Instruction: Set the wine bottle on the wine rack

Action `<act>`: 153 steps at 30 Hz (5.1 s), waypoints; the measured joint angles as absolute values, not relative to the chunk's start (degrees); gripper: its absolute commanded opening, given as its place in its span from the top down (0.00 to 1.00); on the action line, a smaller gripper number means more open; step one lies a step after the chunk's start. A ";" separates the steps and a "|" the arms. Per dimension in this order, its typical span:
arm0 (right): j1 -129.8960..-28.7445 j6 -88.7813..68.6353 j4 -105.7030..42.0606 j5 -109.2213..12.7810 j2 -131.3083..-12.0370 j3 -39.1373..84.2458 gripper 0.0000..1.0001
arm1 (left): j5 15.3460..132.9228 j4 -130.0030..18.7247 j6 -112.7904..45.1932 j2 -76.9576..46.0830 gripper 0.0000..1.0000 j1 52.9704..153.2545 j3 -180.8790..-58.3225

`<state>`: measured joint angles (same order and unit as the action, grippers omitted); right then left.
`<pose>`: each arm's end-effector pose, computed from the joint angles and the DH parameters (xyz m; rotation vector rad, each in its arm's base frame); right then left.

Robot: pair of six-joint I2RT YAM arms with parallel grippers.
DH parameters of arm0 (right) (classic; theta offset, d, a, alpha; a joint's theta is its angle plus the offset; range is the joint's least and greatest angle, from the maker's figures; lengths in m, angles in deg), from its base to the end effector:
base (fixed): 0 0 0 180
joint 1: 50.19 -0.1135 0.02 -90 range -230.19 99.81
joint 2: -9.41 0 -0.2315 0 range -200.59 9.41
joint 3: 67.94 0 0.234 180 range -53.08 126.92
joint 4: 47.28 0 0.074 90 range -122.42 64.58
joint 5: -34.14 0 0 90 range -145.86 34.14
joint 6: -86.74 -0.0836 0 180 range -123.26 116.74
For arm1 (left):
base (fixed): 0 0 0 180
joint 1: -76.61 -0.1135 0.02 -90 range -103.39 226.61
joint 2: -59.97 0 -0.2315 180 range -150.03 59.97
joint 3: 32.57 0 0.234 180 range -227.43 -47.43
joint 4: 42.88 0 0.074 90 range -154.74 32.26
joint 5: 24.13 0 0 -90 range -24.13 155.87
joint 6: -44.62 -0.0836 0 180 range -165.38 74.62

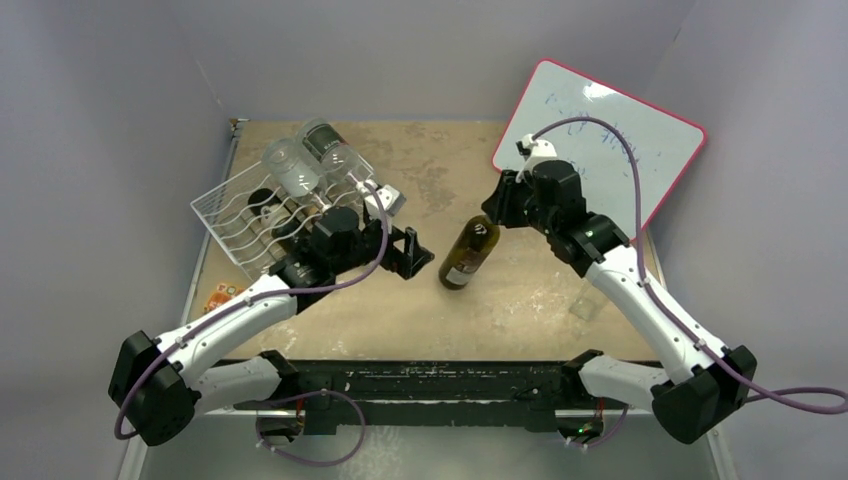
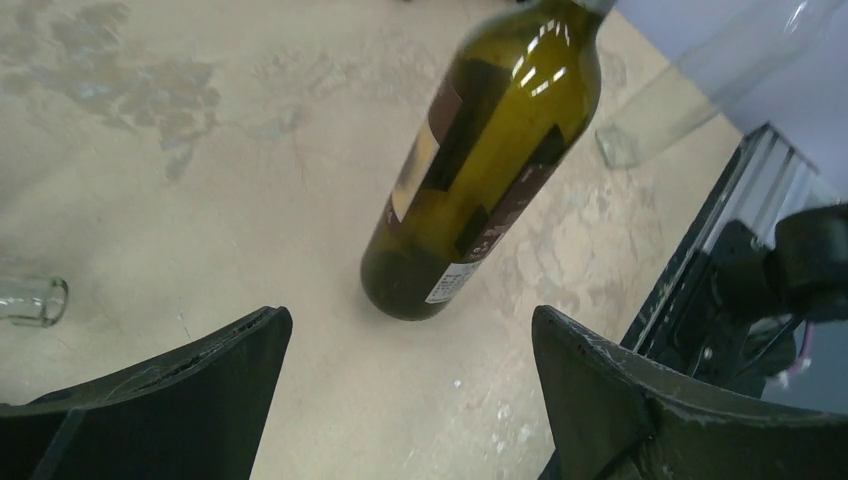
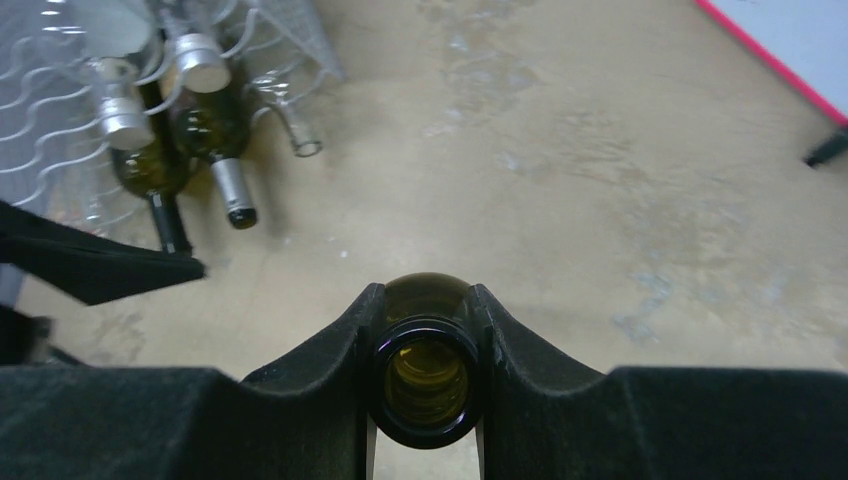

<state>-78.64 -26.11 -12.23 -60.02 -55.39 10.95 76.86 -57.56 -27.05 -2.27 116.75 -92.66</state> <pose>0.2626 0.1354 0.3236 -0.0471 1.9712 0.5223 0.2155 -0.2026 0.2644 0.5056 1.8883 -0.8706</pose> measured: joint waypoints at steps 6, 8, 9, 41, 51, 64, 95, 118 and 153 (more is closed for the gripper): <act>-78.64 -25.93 -16.93 -48.94 -57.64 10.84 1.00 | 81.42 -57.23 -31.88 -3.67 0.08 117.32 -89.08; -78.66 -25.93 -18.72 -45.91 -57.97 10.40 1.00 | 83.50 -56.11 -33.50 -3.67 0.07 117.61 -88.14; -78.66 -26.00 -19.51 -44.64 -58.03 10.14 1.00 | 84.33 -55.68 -34.53 -3.67 0.07 117.91 -87.77; -78.49 -28.14 -37.00 -19.63 -58.10 5.46 1.00 | 87.41 -56.03 -45.41 -6.01 0.24 119.16 -87.18; -78.22 -28.19 -40.38 -17.12 -58.01 4.48 0.74 | 86.10 -56.55 -47.23 -4.54 1.00 119.18 -87.18; -78.64 -18.68 -28.58 -22.26 -52.61 11.28 0.24 | 72.68 -69.82 -76.58 -2.51 1.00 119.22 -93.82; -90.88 -1.70 -8.28 -31.59 -68.74 18.99 0.30 | 58.96 -73.75 -125.10 4.53 1.00 119.22 -94.35; -94.42 -3.42 -7.75 -29.64 -73.68 21.59 1.00 | 58.17 -74.63 -123.42 5.86 0.20 119.07 -93.60; -102.14 -19.25 -24.21 -44.44 -83.21 28.17 1.00 | 45.56 -65.97 -55.33 11.83 0.00 119.14 -123.57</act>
<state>-102.14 -19.25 -24.21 -44.44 -83.21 28.17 45.56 -65.97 -55.33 11.83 119.14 -123.57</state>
